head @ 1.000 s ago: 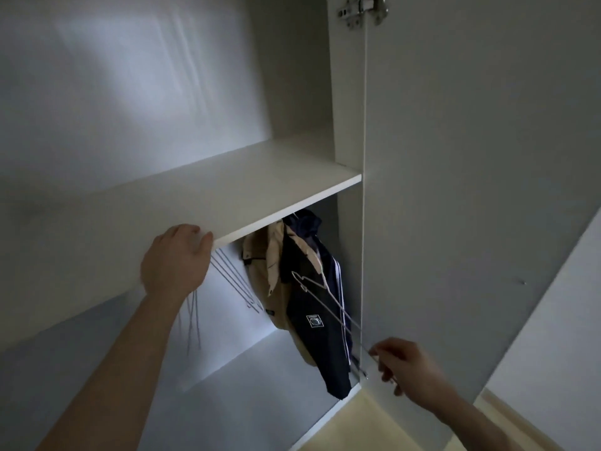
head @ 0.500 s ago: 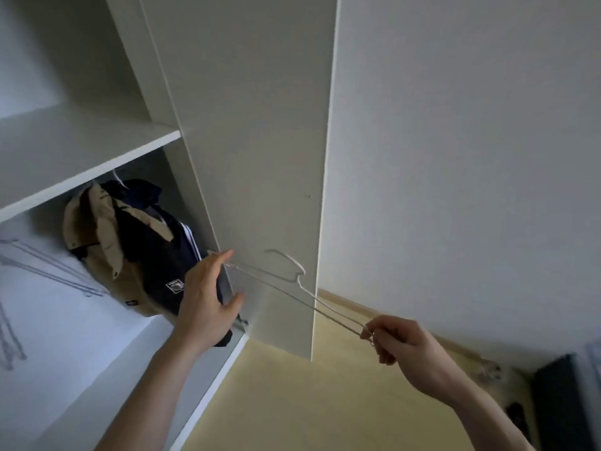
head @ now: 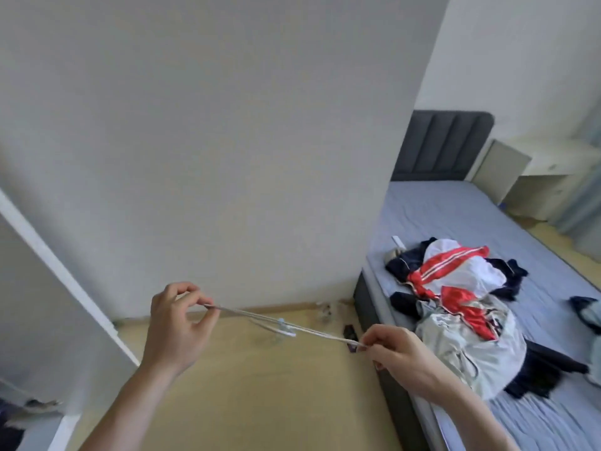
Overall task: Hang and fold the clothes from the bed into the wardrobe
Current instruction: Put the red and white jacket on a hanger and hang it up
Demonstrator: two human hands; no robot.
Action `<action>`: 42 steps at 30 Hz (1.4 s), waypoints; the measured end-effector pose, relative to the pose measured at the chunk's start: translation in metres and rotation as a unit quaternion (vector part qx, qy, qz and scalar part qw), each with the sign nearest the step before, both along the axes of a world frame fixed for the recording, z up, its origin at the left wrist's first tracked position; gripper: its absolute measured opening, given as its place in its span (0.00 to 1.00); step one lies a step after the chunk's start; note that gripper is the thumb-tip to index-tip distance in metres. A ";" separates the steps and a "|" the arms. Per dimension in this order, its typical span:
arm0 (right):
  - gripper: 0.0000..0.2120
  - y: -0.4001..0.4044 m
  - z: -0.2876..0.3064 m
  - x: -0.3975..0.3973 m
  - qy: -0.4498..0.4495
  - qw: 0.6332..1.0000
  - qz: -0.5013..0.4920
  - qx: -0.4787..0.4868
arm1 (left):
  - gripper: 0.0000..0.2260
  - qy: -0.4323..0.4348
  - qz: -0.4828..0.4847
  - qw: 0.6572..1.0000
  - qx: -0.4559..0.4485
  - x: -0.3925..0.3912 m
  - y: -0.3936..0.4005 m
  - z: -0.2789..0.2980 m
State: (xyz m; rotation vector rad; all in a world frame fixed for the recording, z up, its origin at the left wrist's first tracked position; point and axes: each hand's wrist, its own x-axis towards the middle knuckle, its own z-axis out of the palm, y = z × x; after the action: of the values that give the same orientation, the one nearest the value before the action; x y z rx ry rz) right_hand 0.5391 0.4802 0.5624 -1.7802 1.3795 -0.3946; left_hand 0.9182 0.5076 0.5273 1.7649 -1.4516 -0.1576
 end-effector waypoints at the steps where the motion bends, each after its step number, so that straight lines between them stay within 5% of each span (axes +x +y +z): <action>1: 0.09 0.000 -0.003 -0.027 0.015 1.000 -0.008 0.000 | 0.07 0.023 -0.024 0.999 0.020 -0.027 -0.011 -0.005; 5: 0.03 0.004 -0.019 -0.114 0.047 0.997 -0.060 -0.017 | 0.12 0.065 -0.100 0.987 0.111 -0.125 -0.042 -0.020; 18: 0.18 0.005 -0.076 -0.295 0.017 0.946 -0.324 -0.016 | 0.04 0.170 -0.268 0.906 0.279 -0.359 -0.179 -0.069; 22: 0.20 -0.011 -0.086 -0.347 0.033 0.922 -0.385 -0.008 | 0.11 0.178 -0.314 0.876 0.320 -0.422 -0.234 -0.100; 30: 0.21 -0.107 -0.123 -0.430 0.047 0.856 -0.512 0.052 | 0.12 0.075 -0.343 0.834 0.425 -0.527 -0.374 -0.181; 42: 0.22 -0.264 -0.220 -0.508 0.051 0.766 -0.620 0.163 | 0.10 -0.147 -0.388 0.721 0.554 -0.671 -0.535 -0.321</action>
State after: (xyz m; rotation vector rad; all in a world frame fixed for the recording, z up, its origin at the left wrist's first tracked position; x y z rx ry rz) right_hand 0.0315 0.2161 0.3425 -0.3774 2.3965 -0.6654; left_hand 0.2472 -0.0271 0.2059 1.8827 -2.5853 -1.5290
